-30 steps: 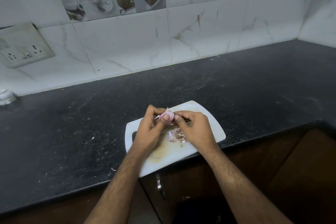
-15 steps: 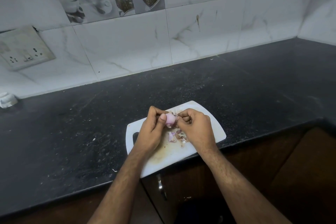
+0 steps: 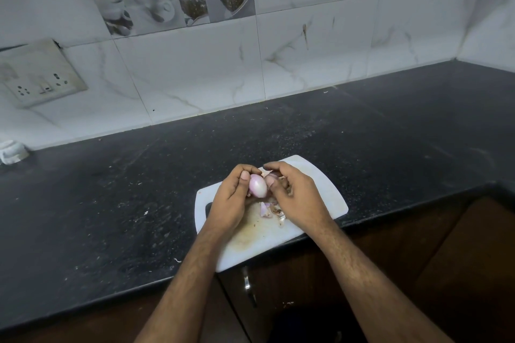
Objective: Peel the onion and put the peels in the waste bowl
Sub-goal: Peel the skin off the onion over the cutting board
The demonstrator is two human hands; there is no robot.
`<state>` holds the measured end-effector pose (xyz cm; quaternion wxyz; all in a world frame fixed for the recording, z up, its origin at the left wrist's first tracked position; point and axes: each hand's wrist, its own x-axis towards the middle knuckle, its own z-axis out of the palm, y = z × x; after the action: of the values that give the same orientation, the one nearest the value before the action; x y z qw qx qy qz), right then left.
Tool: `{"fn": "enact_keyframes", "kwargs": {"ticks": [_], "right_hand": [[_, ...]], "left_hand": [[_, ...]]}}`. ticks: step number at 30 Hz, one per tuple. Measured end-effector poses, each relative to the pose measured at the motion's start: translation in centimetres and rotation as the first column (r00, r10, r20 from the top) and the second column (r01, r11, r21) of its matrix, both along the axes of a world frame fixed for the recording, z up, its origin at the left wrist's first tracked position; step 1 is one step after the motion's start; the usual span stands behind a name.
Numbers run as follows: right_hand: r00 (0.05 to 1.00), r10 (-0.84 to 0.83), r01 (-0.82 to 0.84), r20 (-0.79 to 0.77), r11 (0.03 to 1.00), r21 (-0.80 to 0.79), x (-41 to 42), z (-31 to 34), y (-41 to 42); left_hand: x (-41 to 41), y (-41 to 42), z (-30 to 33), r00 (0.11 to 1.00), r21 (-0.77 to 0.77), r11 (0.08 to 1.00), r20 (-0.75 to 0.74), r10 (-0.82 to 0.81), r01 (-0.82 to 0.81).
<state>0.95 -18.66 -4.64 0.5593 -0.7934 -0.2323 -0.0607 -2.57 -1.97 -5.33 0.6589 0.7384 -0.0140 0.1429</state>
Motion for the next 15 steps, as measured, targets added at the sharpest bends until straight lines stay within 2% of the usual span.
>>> {"fn": "enact_keyframes", "kwargs": {"ticks": [3,8,13,15], "right_hand": [[0.998,0.046,-0.047,0.045,0.999,0.018,-0.15,0.10,-0.24],[0.986,0.108,-0.083,-0.127,0.978,0.190,-0.14,0.01,-0.34],[0.982,0.124,-0.102,-0.143,0.983,0.153,-0.09,0.02,-0.40],[0.990,0.097,-0.087,-0.103,0.992,0.093,-0.21,0.01,-0.34]], "left_hand": [[0.13,0.21,-0.32,1.000,-0.005,1.000,0.009,0.026,-0.025],[-0.28,0.12,-0.13,1.000,0.042,0.999,-0.003,-0.020,0.020],[-0.10,-0.04,-0.39,0.998,0.106,0.992,-0.004,-0.062,0.062],[0.03,0.08,-0.46,0.998,0.131,0.990,0.013,-0.058,0.056]]}}
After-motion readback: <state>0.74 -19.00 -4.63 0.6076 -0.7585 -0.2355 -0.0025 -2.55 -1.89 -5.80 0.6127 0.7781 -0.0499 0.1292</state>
